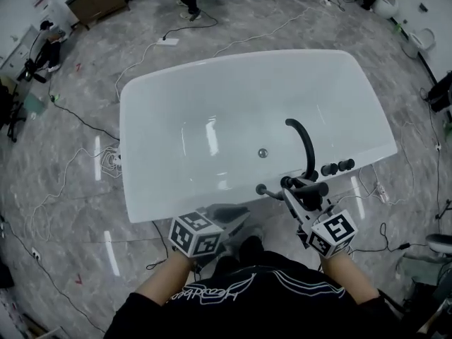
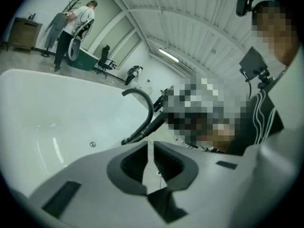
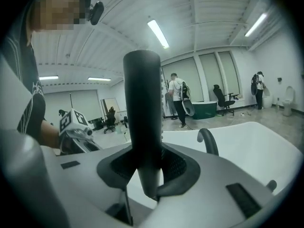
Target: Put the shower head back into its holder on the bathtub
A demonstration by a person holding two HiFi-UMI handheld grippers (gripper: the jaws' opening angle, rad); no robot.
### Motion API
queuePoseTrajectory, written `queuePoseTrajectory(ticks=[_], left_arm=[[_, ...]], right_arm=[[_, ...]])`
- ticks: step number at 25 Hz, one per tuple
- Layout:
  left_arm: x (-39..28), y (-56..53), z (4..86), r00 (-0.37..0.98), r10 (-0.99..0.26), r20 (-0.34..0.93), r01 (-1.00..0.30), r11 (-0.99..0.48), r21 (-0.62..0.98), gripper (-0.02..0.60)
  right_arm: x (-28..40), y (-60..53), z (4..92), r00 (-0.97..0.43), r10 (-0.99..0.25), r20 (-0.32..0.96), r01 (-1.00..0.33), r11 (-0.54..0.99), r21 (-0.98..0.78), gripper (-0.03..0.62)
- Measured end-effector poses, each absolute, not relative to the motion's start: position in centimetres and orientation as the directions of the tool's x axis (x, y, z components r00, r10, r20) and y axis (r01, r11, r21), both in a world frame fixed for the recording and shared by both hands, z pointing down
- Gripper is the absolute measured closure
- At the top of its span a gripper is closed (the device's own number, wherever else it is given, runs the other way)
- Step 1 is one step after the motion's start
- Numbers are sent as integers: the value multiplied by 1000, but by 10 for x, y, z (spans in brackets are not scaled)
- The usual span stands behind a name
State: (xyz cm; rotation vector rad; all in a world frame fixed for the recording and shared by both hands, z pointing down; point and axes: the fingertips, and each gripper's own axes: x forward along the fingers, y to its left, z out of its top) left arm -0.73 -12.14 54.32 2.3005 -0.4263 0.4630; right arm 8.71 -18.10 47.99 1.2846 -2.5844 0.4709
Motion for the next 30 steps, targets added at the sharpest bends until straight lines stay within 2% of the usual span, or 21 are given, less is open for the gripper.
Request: queuePoseTrajectory(ticks=[2, 16, 30], left_arm=[[-14, -120, 539, 873, -181, 454, -445, -679, 584, 575], [-54, -101, 527, 845, -313, 434, -530, -599, 601, 577], [-82, -94, 540, 806, -384, 451, -592, -520, 615, 577]], right_arm=[[83, -187, 496, -594, -732, 334, -801, 575, -166, 470], [74, -225, 619, -557, -681, 476, -822, 534, -197, 470], [70, -229, 702, -503, -599, 623, -839, 512, -185, 470]])
